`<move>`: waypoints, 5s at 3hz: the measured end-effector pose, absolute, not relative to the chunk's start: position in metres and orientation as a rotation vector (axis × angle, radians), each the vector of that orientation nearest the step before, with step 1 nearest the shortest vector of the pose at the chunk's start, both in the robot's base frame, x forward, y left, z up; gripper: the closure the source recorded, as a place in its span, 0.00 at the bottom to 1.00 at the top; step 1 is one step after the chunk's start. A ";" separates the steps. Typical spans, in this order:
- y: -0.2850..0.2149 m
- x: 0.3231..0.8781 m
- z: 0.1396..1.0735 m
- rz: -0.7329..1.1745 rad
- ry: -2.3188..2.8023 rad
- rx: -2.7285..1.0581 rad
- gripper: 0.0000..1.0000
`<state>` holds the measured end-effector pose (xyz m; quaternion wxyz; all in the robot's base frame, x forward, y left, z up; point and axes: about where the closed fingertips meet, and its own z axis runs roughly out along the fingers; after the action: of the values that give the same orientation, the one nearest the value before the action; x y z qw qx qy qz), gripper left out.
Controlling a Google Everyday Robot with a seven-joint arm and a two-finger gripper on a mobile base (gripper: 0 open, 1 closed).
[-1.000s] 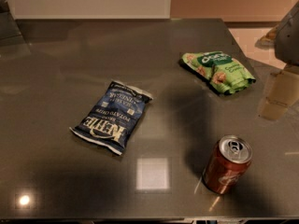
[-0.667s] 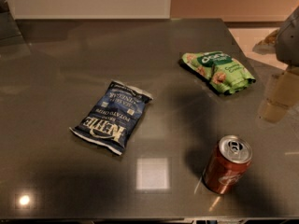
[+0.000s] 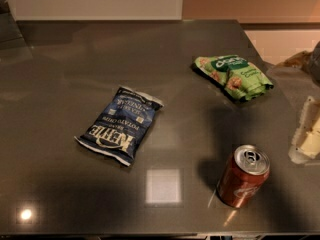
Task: Knock coke can over
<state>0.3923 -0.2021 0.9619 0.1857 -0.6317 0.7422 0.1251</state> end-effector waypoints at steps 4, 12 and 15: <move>-0.169 0.344 0.891 0.416 1.892 -1.857 0.00; -0.140 0.432 0.910 -0.104 2.135 -2.208 0.82; -0.147 0.455 0.898 -0.319 2.149 -2.365 0.12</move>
Offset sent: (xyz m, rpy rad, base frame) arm -0.0608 0.0356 -0.0719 0.0490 -0.0749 0.1592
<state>0.4549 -0.1474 0.8981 -0.0349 -0.7360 0.6688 -0.0992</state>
